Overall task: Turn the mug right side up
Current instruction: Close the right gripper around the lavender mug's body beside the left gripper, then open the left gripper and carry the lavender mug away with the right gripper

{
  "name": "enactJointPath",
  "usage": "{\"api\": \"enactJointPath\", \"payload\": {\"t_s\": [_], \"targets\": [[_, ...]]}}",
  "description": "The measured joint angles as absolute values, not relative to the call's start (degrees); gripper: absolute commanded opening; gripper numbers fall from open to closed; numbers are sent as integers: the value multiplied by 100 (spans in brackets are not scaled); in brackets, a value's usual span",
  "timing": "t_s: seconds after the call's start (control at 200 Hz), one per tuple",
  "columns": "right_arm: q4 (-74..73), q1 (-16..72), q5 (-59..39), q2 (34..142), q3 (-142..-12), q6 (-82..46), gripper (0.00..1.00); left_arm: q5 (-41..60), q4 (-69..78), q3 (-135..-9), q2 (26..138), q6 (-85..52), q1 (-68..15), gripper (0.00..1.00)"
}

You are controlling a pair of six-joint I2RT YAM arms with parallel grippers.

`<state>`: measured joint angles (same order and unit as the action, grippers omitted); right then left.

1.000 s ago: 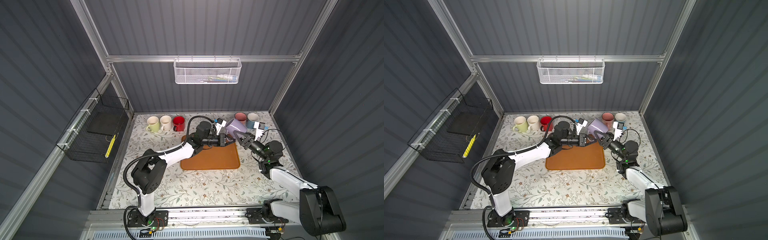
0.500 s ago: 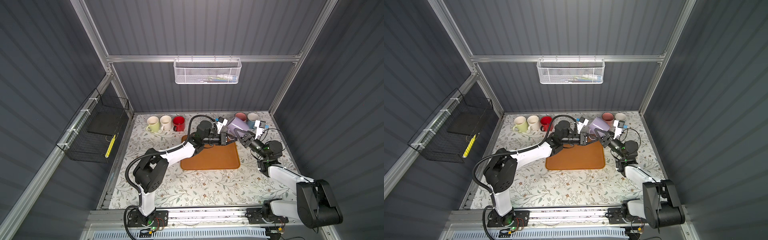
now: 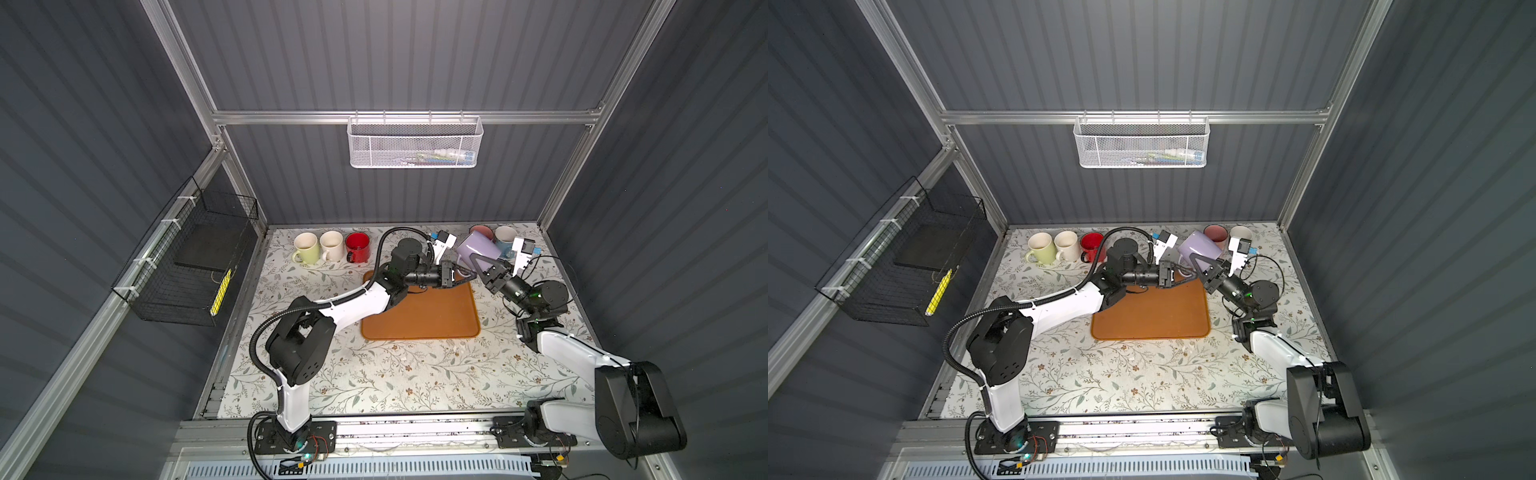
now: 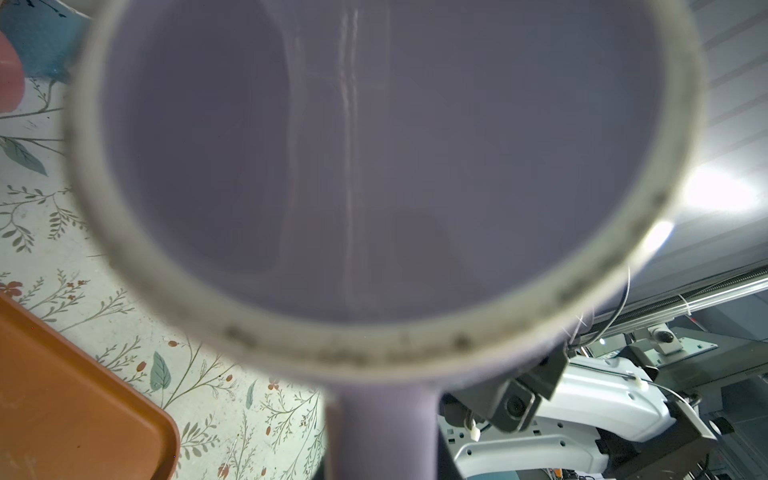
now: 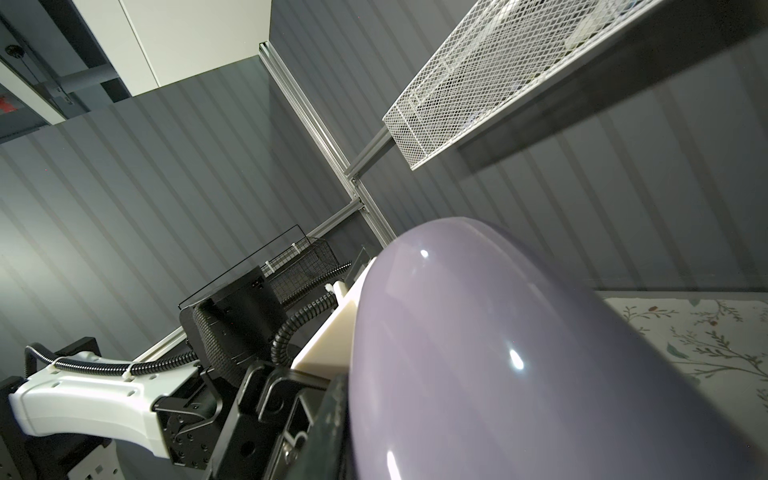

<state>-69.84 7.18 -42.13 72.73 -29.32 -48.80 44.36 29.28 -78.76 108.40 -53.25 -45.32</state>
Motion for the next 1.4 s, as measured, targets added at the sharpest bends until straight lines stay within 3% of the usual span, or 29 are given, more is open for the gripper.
{"api": "enactJointPath", "payload": {"t_s": [0.165, 0.405, 0.71, 1.166, 1.401], "targets": [[-6849, 718, -4202, 7190, -2932, -4862, 0, 4480, 2947, -7876, 10840, -5349, -4532, 9], [-5994, 751, -4045, 6938, -3052, -4689, 0, 4348, 2853, -7874, 10840, -5153, -4569, 31], [-3636, 816, -3706, 6560, -3662, -3951, 0, 4029, 2578, -7806, 10833, -4856, -4554, 38], [-32, 731, -2515, 6696, -4864, -2722, 0, 3822, 2108, -7518, 10311, -4296, -4353, 39], [1555, 602, -1865, 7102, -5710, -2211, 0, 2939, 672, -7581, 9926, -3216, -4335, 38]]}}
